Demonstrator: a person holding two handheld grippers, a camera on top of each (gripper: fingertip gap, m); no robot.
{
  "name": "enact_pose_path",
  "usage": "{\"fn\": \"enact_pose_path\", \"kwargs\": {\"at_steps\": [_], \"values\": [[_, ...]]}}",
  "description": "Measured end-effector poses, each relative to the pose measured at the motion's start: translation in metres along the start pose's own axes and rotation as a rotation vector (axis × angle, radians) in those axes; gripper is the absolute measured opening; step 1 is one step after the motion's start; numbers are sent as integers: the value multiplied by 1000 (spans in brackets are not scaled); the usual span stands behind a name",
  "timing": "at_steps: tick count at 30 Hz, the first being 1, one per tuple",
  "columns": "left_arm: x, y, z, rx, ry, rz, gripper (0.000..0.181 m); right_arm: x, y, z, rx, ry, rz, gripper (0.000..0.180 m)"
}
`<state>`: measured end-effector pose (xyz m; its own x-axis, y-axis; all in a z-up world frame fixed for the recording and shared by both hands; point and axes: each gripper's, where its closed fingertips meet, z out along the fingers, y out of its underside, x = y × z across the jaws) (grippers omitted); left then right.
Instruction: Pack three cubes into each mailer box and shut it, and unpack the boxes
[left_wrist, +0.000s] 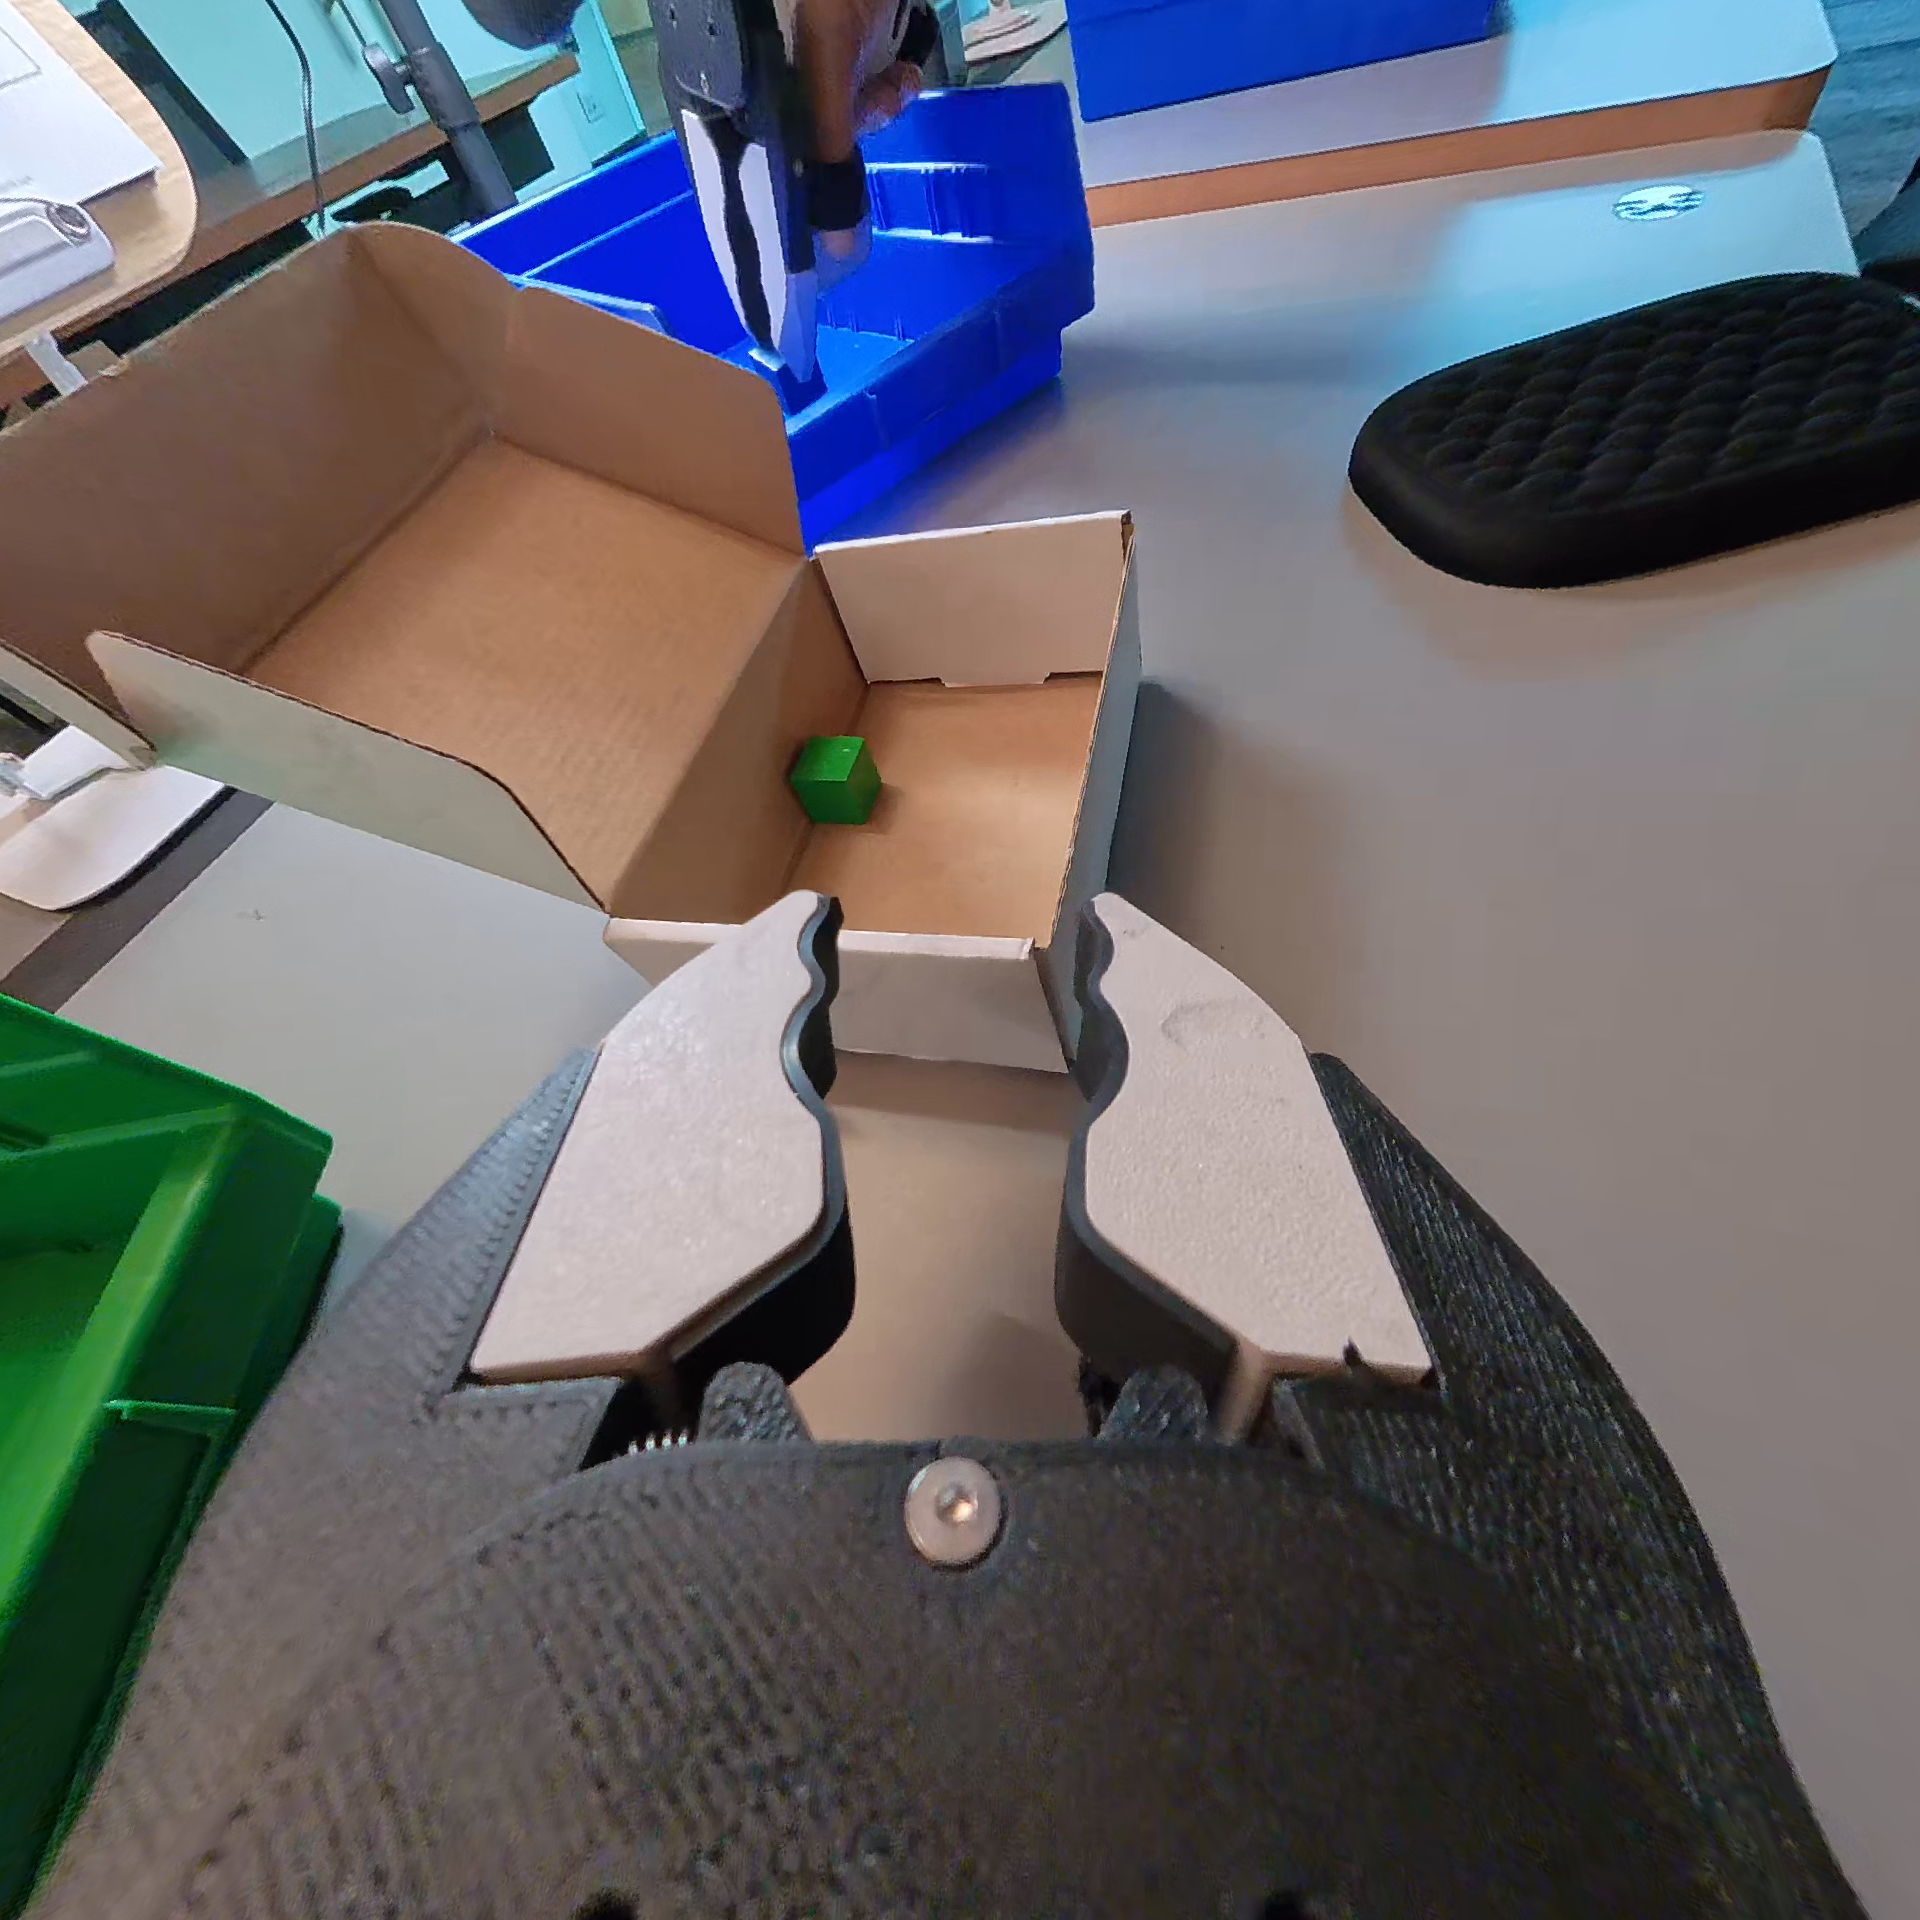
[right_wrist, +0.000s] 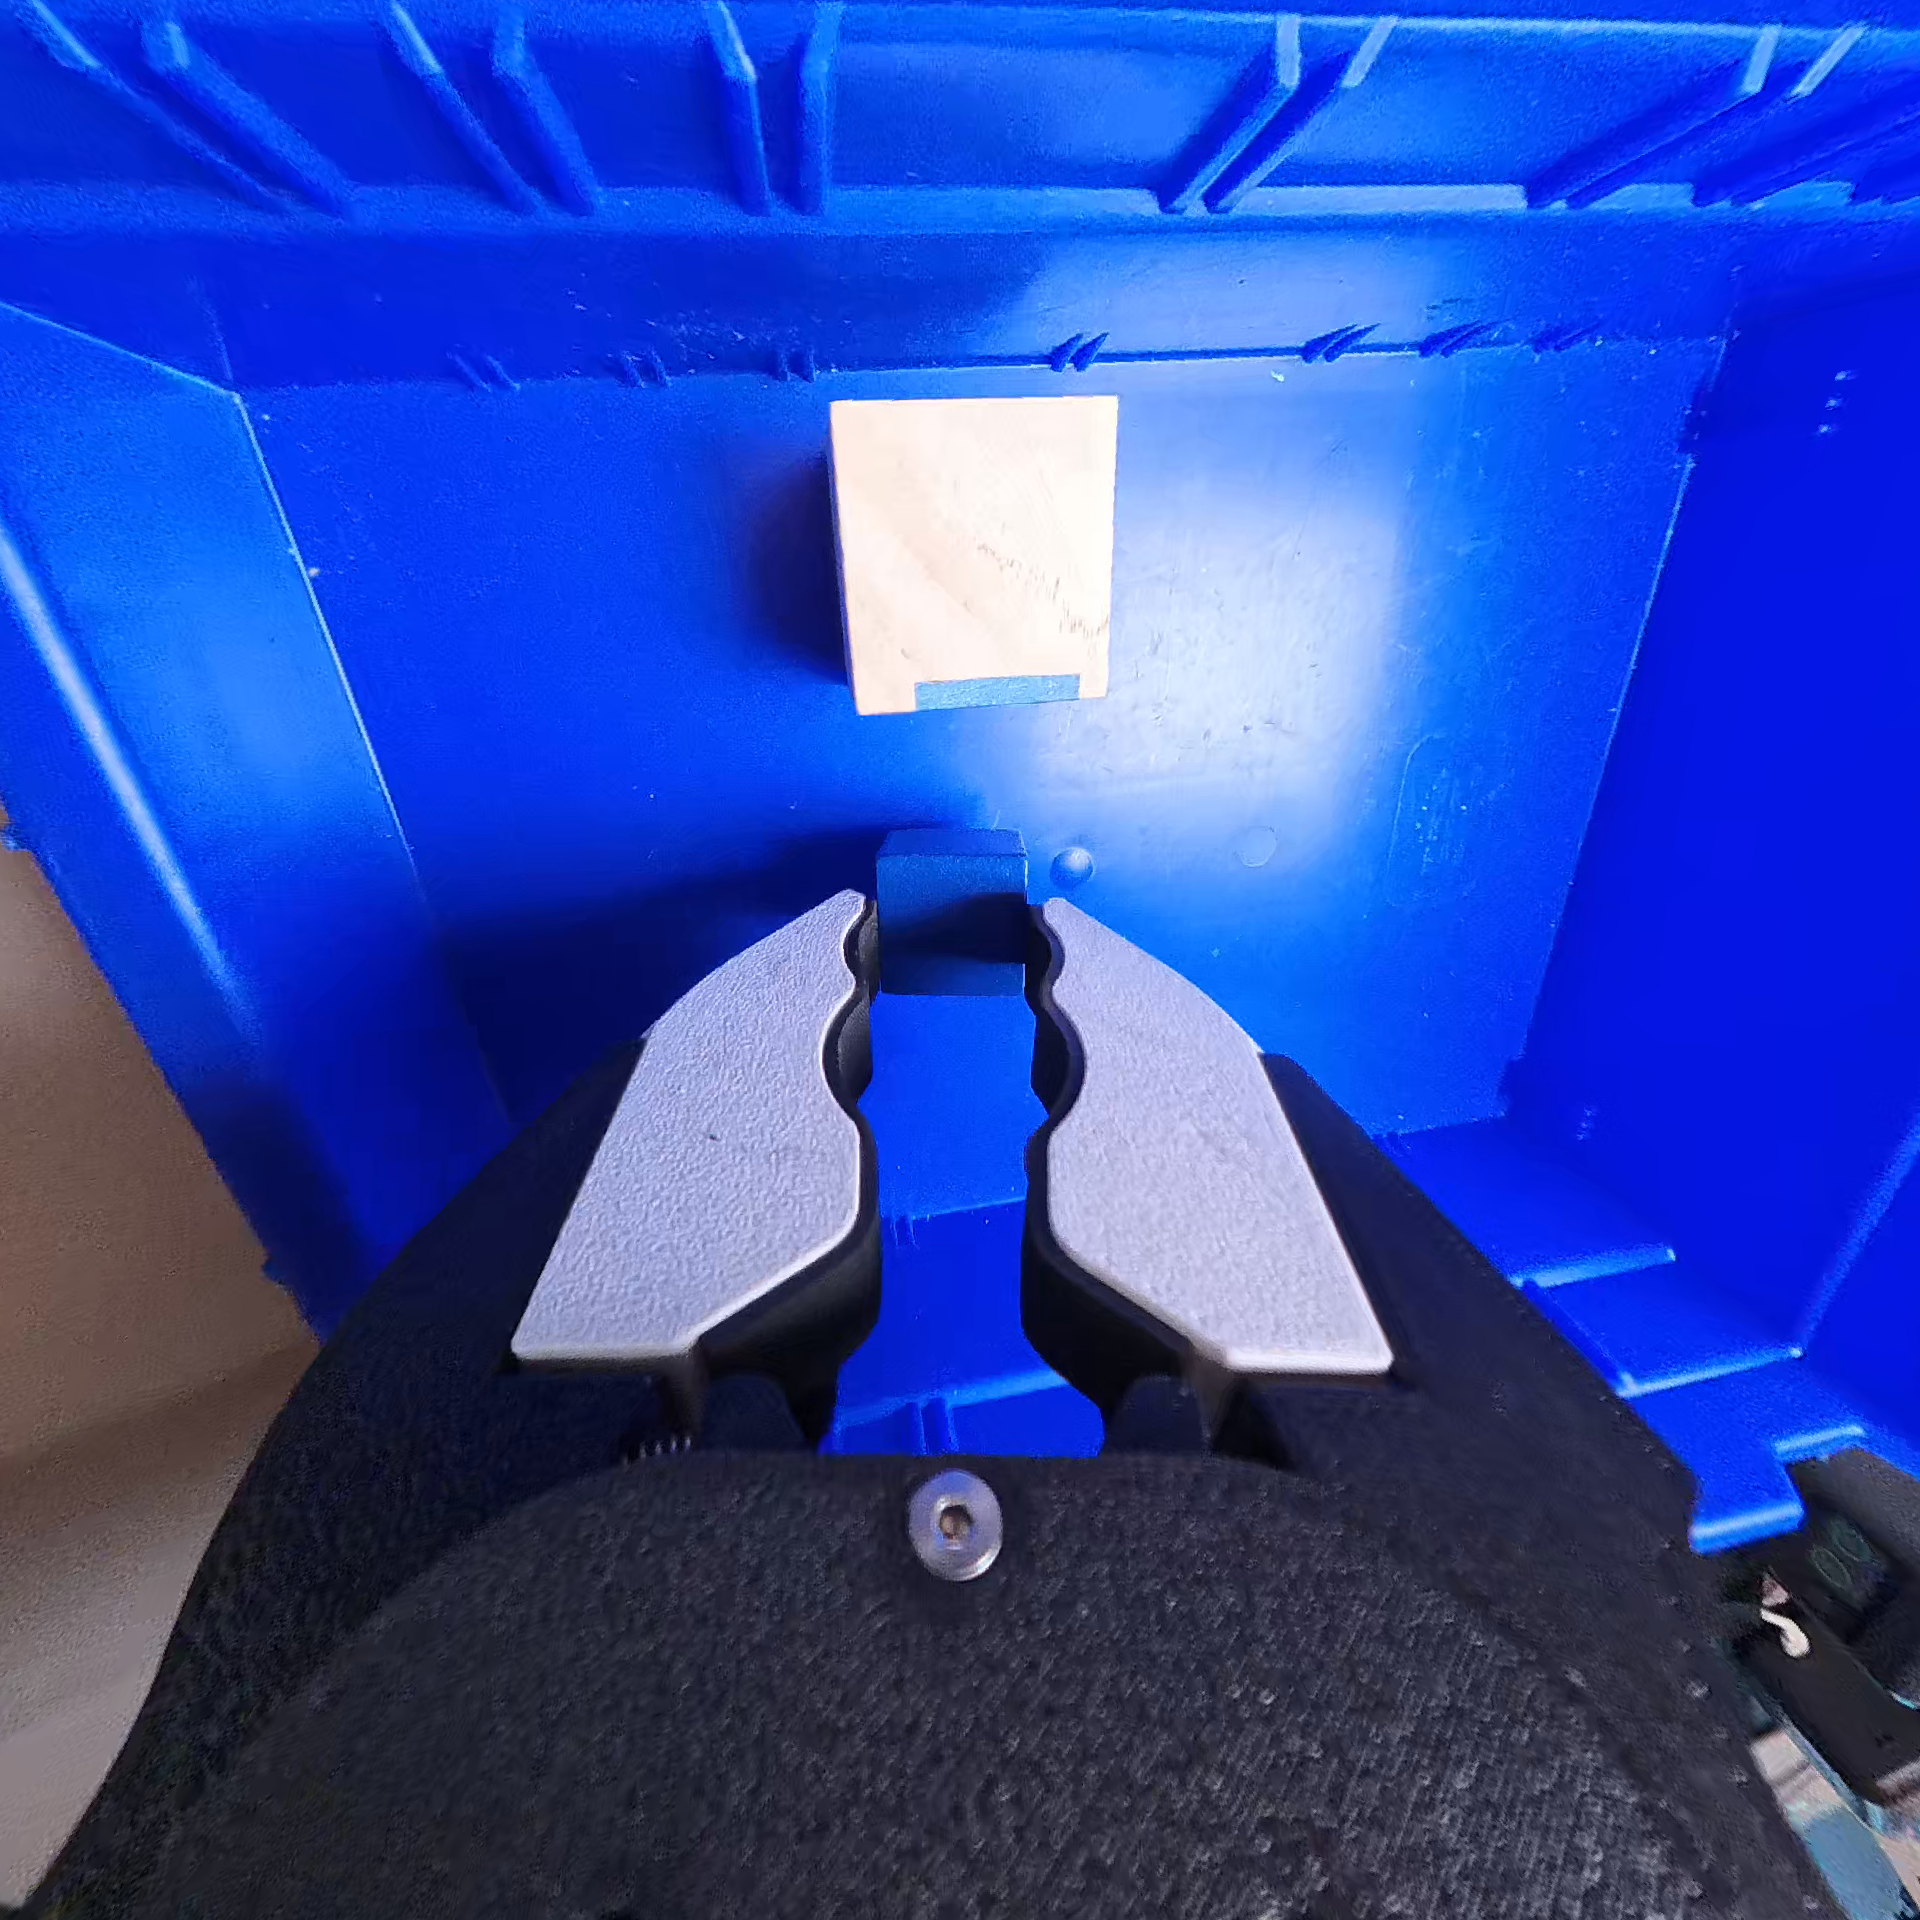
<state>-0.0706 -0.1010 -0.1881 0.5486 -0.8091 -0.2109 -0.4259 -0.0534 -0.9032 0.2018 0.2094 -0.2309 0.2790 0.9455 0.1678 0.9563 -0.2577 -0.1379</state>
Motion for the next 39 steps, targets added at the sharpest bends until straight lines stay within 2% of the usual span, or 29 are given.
{"fn": "enact_pose_path", "kwargs": {"at_steps": [15,18,21,25,29,34,39], "values": [[2,6,3,-30,11,9,43,3,1,13,-18,18,-8,29],[1,5,2,-25,7,11,44,4,-11,-9,51,48,-8,36],[1,3,1,-18,7,10,44,-10,-40,-54,204,74,-44,36],[4,3,2,-25,17,20,44,-73,-84,-117,376,49,-154,35],[9,3,2,-31,24,46,44,-167,-114,-142,388,7,-348,36],[11,1,0,-31,6,95,43,-254,-132,-109,243,-18,-547,39],[6,9,0,-76,-55,206,44,-273,-139,-55,87,15,-632,39]]}}
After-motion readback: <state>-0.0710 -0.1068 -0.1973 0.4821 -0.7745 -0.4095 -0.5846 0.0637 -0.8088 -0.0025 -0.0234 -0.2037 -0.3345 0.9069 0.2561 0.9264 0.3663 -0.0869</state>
